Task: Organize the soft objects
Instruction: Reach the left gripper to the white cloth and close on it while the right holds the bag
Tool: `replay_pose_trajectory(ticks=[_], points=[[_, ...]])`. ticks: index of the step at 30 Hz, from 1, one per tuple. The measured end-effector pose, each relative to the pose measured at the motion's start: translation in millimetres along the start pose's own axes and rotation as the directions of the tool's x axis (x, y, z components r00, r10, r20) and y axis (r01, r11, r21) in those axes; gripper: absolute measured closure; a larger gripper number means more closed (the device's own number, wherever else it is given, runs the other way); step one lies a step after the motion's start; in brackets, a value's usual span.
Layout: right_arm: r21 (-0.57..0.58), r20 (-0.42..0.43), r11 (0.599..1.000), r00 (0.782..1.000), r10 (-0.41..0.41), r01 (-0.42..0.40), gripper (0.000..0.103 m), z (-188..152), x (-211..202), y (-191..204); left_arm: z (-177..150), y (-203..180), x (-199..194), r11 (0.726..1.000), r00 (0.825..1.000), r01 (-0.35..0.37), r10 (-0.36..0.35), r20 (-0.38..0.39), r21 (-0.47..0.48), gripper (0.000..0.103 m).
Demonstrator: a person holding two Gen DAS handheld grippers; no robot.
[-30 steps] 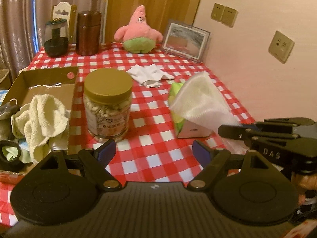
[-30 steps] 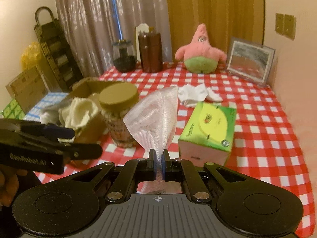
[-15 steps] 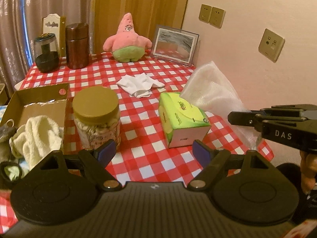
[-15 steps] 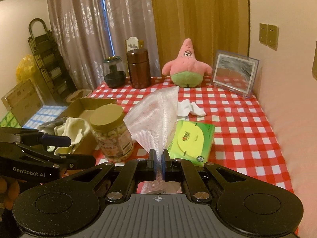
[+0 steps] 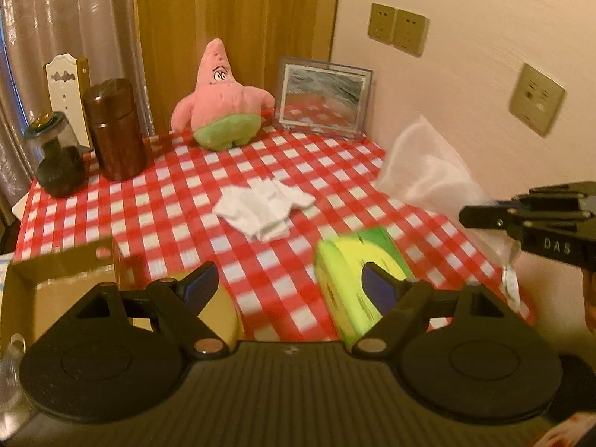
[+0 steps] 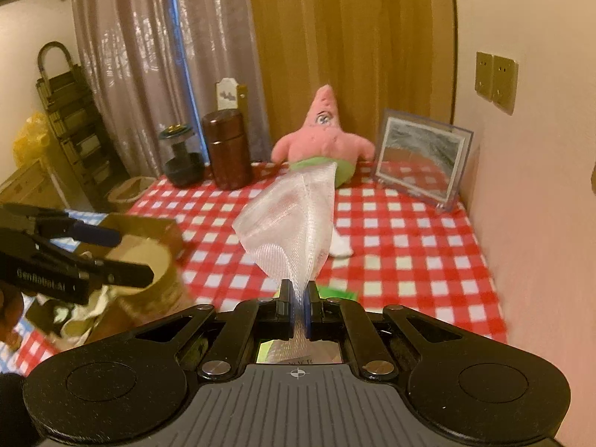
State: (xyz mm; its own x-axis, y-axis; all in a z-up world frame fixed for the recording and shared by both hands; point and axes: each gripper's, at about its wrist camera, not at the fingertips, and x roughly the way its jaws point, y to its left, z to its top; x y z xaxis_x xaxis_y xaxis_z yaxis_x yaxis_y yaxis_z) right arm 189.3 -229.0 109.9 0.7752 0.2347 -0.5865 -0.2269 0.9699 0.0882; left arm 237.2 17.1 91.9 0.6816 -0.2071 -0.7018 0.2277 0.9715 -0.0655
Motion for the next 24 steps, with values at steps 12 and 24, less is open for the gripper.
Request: replay_pose_trajectory(ticks=[12,24], points=[[-0.003,-0.069,1.0,0.998,-0.01,0.01,0.098,48,84,-43,68,20,113,0.999,0.993,-0.006,0.001,-0.116,-0.045,0.02],[0.061,-0.137,0.998,0.991,0.007,0.001,0.098,60,168,-90,92,49,228,0.98,0.962,-0.061,0.007,-0.272,-0.189,0.017]])
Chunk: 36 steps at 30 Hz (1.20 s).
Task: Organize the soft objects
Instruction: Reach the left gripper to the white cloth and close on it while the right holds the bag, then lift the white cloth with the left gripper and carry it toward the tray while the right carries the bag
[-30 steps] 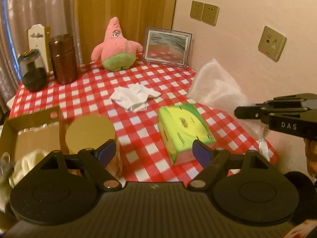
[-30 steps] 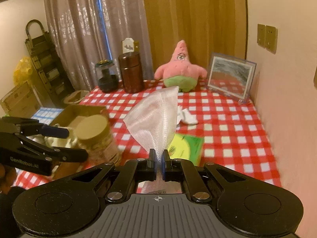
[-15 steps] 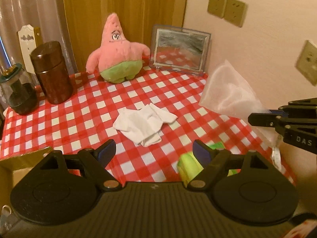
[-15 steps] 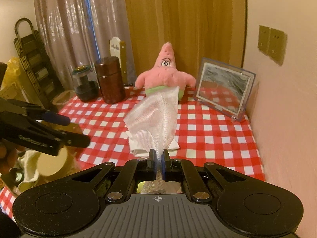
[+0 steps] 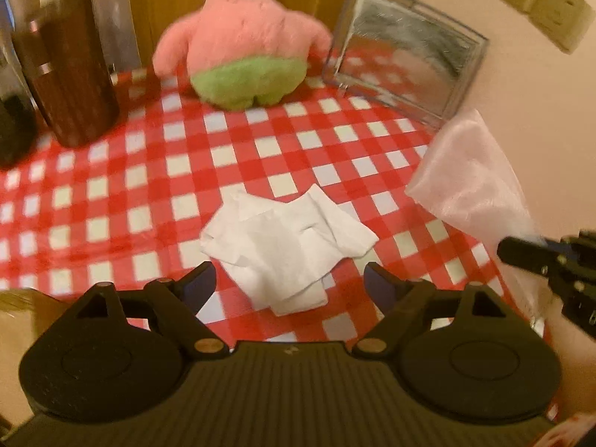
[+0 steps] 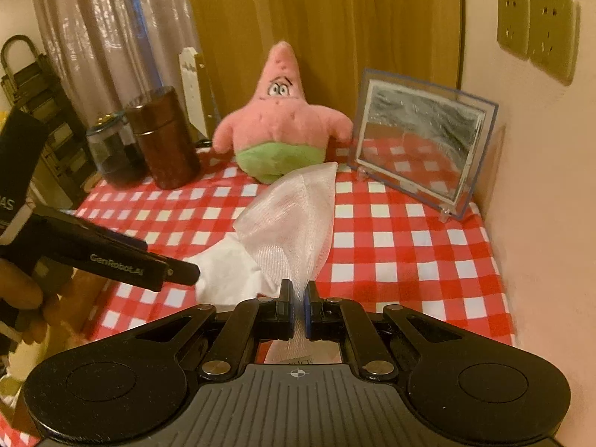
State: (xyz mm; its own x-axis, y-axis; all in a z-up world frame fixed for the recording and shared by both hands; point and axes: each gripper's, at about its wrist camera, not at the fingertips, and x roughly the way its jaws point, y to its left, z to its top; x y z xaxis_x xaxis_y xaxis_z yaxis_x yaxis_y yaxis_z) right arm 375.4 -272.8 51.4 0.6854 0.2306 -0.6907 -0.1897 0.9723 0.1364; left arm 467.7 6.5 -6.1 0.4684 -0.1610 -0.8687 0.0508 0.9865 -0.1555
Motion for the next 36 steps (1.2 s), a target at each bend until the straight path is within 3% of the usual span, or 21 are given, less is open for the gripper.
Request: replay_pose_trajectory(ticks=[11,18,23,26,30,31,34,36], points=[[0.056,-0.04,0.998,0.999,0.01,-0.008,0.098,-1,51,-30,16,4,79,0.996,0.992,-0.039,0.029,-0.123,-0.079,0.013],[0.067,-0.049,0.998,0.999,0.012,-0.008,0.098,-6,63,-37,17,2,100,0.993,0.991,-0.061,0.048,-0.124,-0.105,0.013],[0.067,-0.047,0.998,0.999,0.011,-0.008,0.098,-6,63,-38,15,-2,105,0.993,0.99,-0.096,0.09,-0.105,-0.063,0.015],[0.065,-0.046,0.998,0.999,0.008,-0.005,0.098,-6,62,-38,13,-5,104,0.991,0.987,-0.135,0.132,-0.096,-0.021,0.029],[0.059,-0.047,0.998,0.999,0.004,-0.001,0.098,-7,59,-36,8,-8,100,0.988,0.985,-0.154,0.156,-0.08,0.029,0.041],[0.058,-0.045,0.998,0.999,0.001,0.002,0.098,-6,58,-35,8,-7,99,0.987,0.984,-0.156,0.157,-0.079,0.027,0.047],[0.05,-0.04,0.999,0.999,-0.004,0.006,0.098,-6,51,-31,10,-7,94,0.985,0.981,-0.172,0.174,-0.085,0.029,0.083],[0.042,-0.036,0.999,0.999,-0.009,0.01,0.098,-4,45,-28,8,-8,89,0.985,0.981,-0.167,0.169,-0.095,0.033,0.09]])
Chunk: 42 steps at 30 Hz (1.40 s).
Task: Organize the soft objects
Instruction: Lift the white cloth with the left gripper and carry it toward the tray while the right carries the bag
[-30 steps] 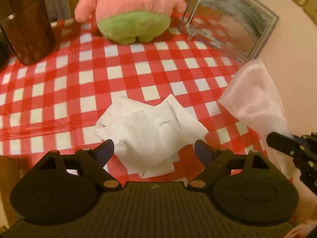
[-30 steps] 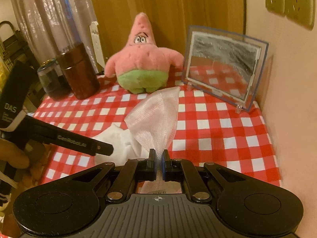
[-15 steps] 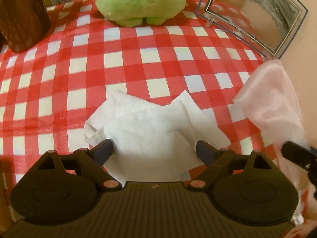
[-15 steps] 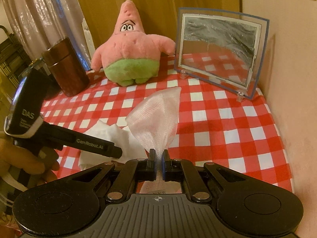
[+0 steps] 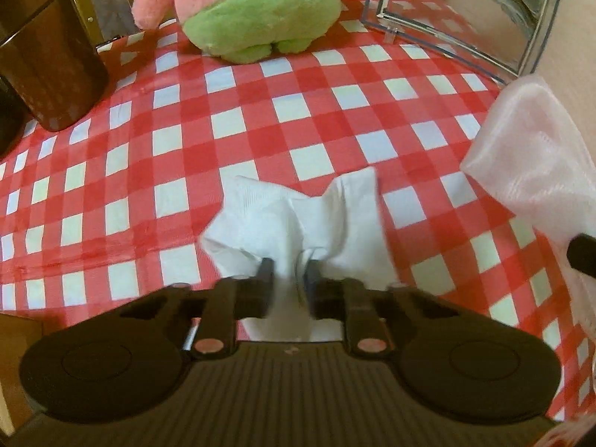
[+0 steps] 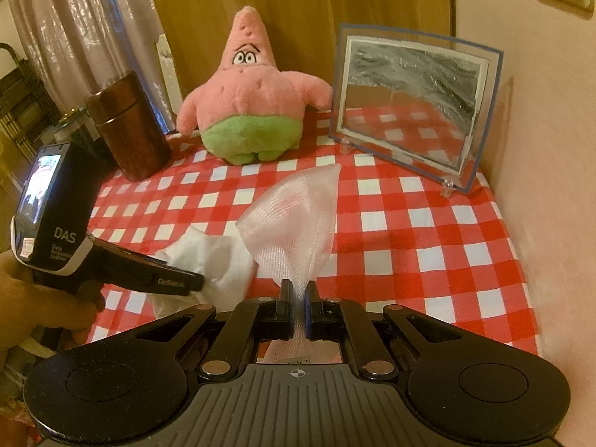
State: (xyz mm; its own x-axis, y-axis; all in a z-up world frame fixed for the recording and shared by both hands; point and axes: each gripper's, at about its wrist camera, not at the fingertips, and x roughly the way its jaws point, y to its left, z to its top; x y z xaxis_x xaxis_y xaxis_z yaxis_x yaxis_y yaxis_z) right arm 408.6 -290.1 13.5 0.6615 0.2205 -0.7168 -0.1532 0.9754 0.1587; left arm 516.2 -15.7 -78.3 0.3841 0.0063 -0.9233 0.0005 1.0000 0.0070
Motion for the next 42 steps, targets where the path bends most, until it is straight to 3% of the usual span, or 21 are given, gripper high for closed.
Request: replay_pose_trajectory(ticks=[2,16,27,37,42], points=[[-0.005,0.006,1.0,1.0,-0.005,0.005,0.098,1,-8,2,-2,0,-8,1.0,1.0,0.012,-0.012,0.005,-0.001,0.097],[-0.002,0.075,1.0,0.997,-0.013,0.013,0.098,-2,-100,38,-30,0,-126,0.989,0.981,0.144,-0.141,0.131,-0.02,0.098],[0.018,0.117,1.0,0.993,-0.011,0.009,0.098,-50,-167,83,-115,-3,-217,0.98,0.947,0.195,-0.2,0.253,0.045,0.098],[0.043,0.162,0.999,0.987,-0.011,0.005,0.098,-103,-211,122,-201,11,-268,0.967,0.91,0.25,-0.249,0.331,0.041,0.099],[0.086,0.188,0.996,0.982,0.0,-0.016,0.098,-130,-226,140,-242,12,-284,0.971,0.902,0.231,-0.236,0.361,0.056,0.099]])
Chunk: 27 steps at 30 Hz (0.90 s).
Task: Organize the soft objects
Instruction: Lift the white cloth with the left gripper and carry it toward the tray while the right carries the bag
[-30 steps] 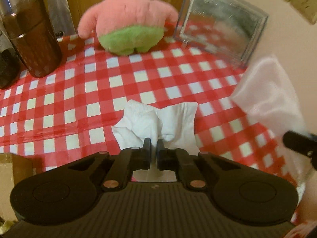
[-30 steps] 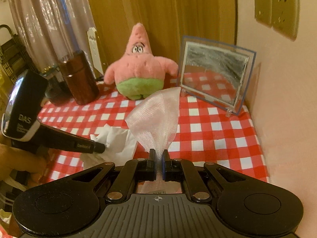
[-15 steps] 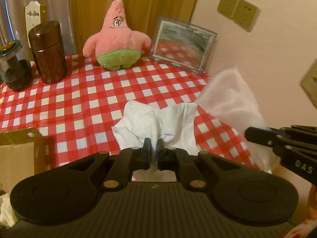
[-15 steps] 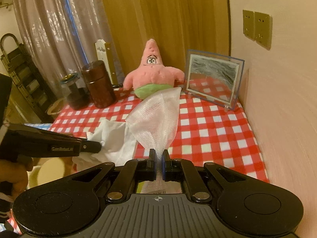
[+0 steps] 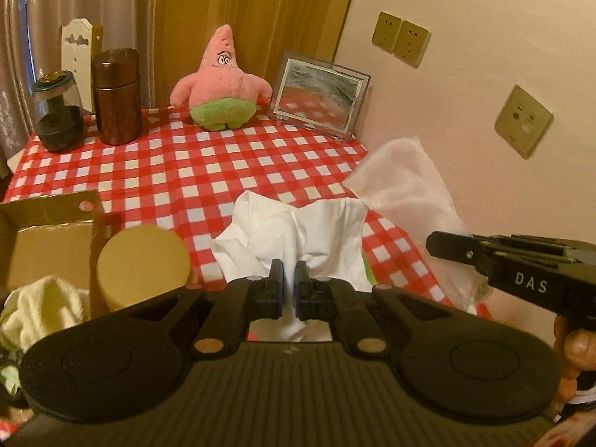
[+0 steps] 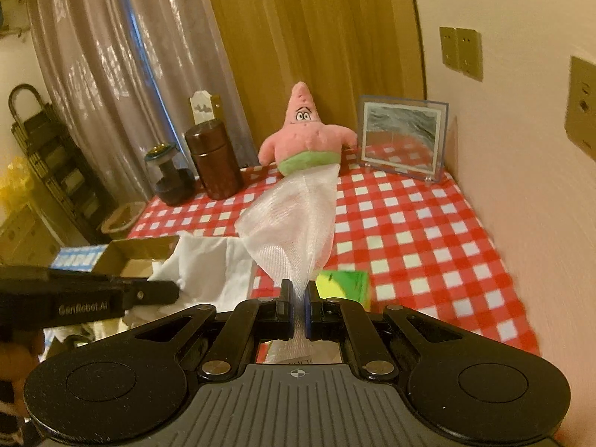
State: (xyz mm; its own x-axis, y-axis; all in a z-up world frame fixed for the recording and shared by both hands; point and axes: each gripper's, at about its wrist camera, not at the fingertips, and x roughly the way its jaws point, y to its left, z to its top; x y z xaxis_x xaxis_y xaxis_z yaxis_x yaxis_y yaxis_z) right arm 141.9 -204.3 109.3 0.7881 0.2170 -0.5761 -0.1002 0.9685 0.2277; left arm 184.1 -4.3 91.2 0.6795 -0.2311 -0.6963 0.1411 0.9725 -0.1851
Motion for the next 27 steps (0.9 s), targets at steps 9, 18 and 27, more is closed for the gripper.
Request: replay_pose_trajectory(ticks=[9,18,27], points=[[0.041,0.002,0.999,1.0,0.024,-0.024,0.098,-34,-26,24,-38,-12,-34,0.999,1.0,-0.027,0.026,0.015,0.031,0.099],[0.085,-0.008,0.996,0.999,0.039,-0.038,0.098,-50,-47,39,-60,-6,-61,1.0,0.999,-0.024,0.025,0.021,-0.016,0.099],[0.071,-0.033,0.994,0.996,0.086,-0.083,0.098,-66,-54,68,-77,16,-92,0.997,0.998,-0.057,0.059,0.035,-0.053,0.099]])
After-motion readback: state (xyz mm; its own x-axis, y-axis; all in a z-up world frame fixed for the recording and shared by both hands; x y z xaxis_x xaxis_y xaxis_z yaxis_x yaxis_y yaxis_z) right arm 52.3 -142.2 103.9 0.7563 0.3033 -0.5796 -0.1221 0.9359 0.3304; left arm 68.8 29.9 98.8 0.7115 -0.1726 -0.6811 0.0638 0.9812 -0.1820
